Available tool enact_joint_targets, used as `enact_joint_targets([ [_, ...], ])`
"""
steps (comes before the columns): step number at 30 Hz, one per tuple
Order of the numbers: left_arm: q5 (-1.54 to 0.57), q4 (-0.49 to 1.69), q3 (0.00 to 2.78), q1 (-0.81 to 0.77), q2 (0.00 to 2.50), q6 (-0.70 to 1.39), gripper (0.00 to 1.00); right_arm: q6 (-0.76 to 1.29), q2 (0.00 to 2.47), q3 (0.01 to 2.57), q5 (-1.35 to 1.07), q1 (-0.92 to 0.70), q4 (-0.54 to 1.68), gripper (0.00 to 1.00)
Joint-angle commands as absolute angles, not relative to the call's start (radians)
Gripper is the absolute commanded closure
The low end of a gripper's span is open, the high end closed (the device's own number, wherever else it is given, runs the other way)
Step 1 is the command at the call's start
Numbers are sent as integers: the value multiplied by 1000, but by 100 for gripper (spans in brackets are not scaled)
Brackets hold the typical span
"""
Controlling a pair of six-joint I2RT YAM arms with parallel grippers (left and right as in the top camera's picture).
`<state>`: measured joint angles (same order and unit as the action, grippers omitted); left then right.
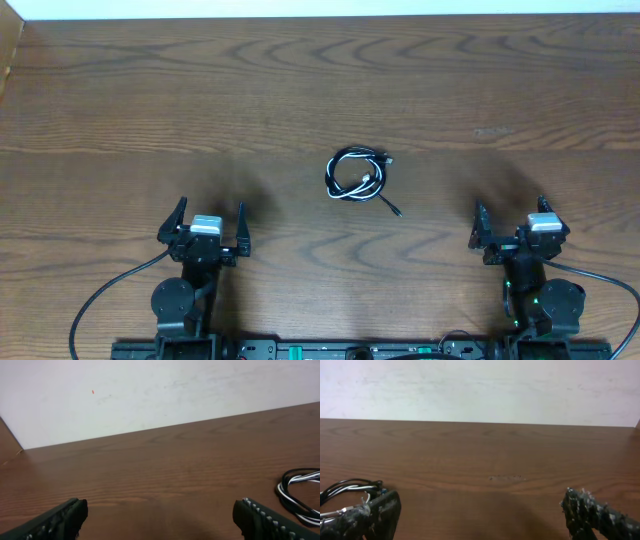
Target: Untangle cables
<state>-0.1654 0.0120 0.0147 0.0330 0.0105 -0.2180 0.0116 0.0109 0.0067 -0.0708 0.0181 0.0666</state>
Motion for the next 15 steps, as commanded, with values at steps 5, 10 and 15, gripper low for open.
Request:
enact_joint_targets([
  [5, -171, 56, 4, 38, 6, -228, 2, 21, 7, 6, -68, 13, 68, 1],
  [10, -171, 48, 4, 38, 6, -228, 2, 22, 7, 6, -96, 13, 60, 1],
  [15, -311, -35, 9, 38, 6, -199, 2, 56, 7, 14, -154, 13, 62, 1],
])
